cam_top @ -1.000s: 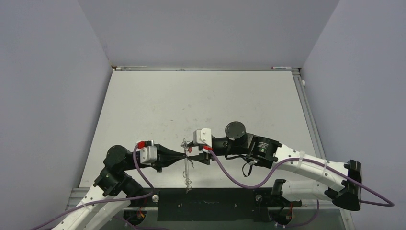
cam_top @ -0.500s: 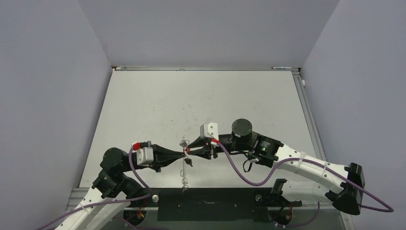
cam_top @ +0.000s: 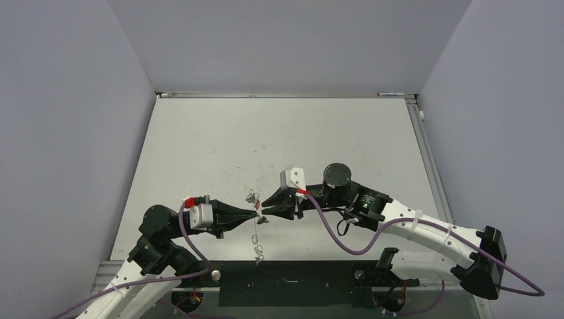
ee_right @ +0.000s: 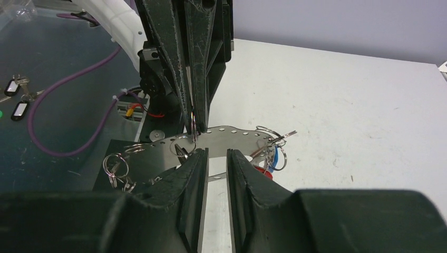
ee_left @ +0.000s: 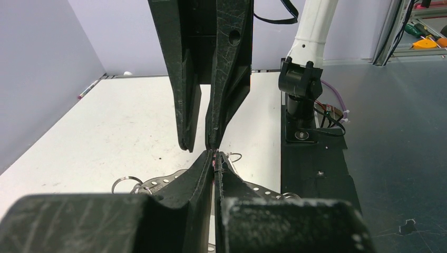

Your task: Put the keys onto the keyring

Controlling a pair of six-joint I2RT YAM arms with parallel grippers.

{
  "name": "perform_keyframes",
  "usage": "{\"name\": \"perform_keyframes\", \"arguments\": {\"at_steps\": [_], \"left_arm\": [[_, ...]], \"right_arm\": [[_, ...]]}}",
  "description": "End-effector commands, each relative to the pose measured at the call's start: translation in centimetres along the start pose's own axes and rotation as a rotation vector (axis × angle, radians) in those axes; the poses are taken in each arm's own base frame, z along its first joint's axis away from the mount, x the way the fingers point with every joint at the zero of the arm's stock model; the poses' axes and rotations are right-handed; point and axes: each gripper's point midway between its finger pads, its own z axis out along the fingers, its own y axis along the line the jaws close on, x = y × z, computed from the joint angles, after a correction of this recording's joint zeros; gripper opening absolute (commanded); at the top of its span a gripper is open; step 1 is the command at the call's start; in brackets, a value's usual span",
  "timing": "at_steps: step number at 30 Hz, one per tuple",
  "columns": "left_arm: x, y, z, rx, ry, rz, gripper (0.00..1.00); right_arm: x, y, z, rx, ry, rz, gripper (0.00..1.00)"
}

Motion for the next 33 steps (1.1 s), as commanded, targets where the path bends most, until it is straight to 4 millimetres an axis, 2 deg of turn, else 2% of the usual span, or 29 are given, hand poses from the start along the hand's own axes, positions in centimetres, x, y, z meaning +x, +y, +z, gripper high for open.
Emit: {"name": "perform_keyframes", "arguments": {"at_steps": [1,12,33], "left_arm": [[-2.3,0.4,0.0,-0.021,-0.066,0.064,0.0],[-2.1,0.6,0.0,-0.035,-0.059,0.065,0.0],[-2.2,0.8,-0.1,-0.043,-0.061,0.069,0.0]], "right_arm": [[-2.5,0.7,-0.3,-0.041,-0.094,-0.032,0.19],[-2.6,1.0,0.3,-0.077,-0.118,-0.001,0.18],[-1.1,1.0,1.7,-0.107,-0.096,0.033,0.17]]}}
